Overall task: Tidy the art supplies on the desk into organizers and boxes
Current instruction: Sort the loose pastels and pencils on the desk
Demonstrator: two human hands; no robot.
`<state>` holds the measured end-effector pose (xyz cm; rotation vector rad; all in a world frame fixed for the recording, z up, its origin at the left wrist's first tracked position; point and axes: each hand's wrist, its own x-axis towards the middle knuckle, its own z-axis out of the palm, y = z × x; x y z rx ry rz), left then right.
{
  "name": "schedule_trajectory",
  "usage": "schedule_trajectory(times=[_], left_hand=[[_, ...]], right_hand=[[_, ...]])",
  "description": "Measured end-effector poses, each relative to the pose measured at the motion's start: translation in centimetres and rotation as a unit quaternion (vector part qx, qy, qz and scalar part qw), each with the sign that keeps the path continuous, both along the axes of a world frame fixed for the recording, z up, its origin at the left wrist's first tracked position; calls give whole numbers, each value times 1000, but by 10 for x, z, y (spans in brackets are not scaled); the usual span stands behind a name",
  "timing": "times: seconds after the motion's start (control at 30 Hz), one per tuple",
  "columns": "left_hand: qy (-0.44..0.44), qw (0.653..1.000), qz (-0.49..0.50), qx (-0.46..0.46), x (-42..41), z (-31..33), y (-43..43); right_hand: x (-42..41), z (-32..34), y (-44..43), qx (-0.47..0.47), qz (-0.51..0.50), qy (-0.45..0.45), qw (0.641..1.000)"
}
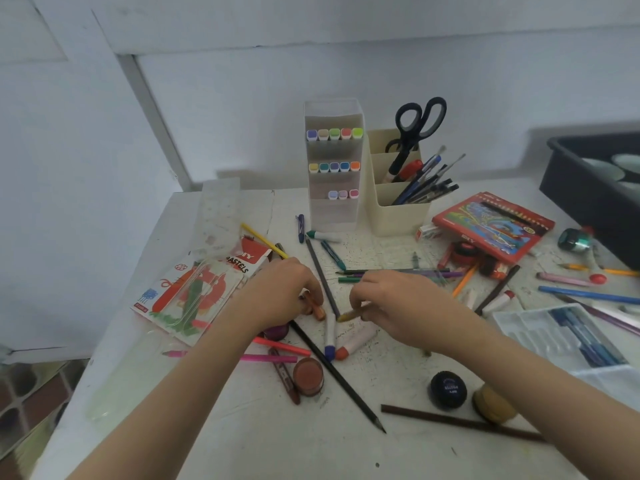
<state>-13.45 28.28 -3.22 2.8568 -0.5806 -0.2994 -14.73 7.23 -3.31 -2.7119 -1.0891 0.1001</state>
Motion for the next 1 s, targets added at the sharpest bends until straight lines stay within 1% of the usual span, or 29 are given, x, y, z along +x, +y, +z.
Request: schedule_trajectory(times=[0.13, 0.23, 0.3, 0.43, 0.6, 0.63, 0.73, 0.87, 0.93, 1.0], left_hand=[[-8, 1000, 4, -14, 0, -4, -1], [-25, 999, 17, -38, 0, 2, -5], [-26, 996, 29, -78, 0, 9, -9], [-40, 982, 46, -179, -6, 25, -31], [-47, 962, 32, -269, -22, 41, -88], [-42, 956, 33, -290, -26, 41, -102], [-30, 943, 43, -329, -36, 37, -140], [-5, 928, 87, -361, -45, 18, -182], [4, 927, 106, -360, -46, 9, -204], [9, 925, 126, -359, -46, 1, -221]], right_hand=[[-4, 4, -25, 62, -61, 41, 995], [-11, 6, -46, 121, -111, 75, 984], [-17, 9, -61, 164, -146, 89, 972], [-28, 13, -93, 235, -225, 84, 942], [-38, 19, -138, 254, -303, 69, 916], [-38, 19, -150, 259, -325, 74, 907], [-38, 14, -180, 292, -393, 112, 865], [-39, 4, -208, 320, -444, 130, 827], [-41, 1, -219, 313, -450, 136, 825], [-42, -2, -226, 285, -439, 138, 841]])
